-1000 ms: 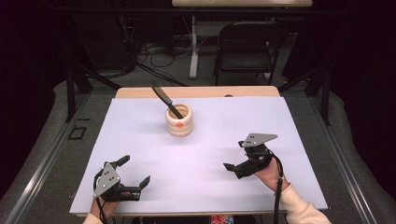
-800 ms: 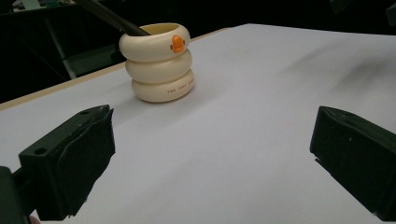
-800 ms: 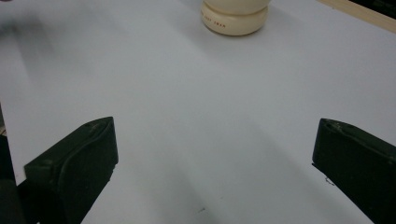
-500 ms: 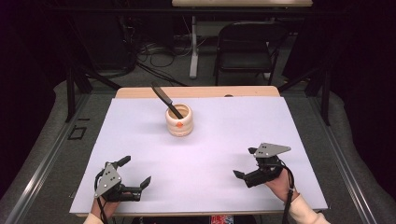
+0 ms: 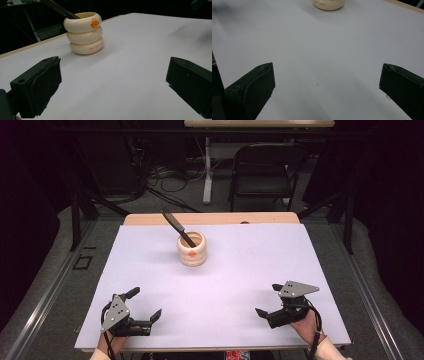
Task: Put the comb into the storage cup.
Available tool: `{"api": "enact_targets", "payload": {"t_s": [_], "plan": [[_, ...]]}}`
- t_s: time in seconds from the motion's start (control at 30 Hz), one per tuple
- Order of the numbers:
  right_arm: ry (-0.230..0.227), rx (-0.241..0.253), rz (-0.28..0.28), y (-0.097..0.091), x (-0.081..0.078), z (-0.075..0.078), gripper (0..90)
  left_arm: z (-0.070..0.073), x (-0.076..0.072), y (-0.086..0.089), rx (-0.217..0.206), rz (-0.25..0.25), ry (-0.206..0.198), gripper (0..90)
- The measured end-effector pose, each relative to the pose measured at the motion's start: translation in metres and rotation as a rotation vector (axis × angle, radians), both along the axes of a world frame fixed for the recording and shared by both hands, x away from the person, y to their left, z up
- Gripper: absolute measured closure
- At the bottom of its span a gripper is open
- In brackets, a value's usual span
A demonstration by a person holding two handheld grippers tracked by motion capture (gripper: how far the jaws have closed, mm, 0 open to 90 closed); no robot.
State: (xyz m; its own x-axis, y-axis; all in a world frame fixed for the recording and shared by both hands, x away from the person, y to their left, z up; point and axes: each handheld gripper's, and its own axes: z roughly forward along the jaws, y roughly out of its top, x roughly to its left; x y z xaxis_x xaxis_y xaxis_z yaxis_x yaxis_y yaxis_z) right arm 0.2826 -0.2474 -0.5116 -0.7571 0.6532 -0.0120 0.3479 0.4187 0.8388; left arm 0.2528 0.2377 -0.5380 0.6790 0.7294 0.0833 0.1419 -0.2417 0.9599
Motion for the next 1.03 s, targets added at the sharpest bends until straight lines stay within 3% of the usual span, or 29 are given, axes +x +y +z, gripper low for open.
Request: {"api": "enact_targets", "payload": {"t_s": [0.5, 1.03], "plan": [[-0.043, 0.016, -0.016, -0.010, -0.019, -0.005, 0.0, -0.001, 0.000, 0.001, -0.004, 0.004, 0.006, 0.3], [-0.070, 0.031, -0.023, -0.014, -0.024, -0.008, 0.0, 0.000, 0.000, 0.000, 0.000, 0.006, 0.003, 0.3]]}}
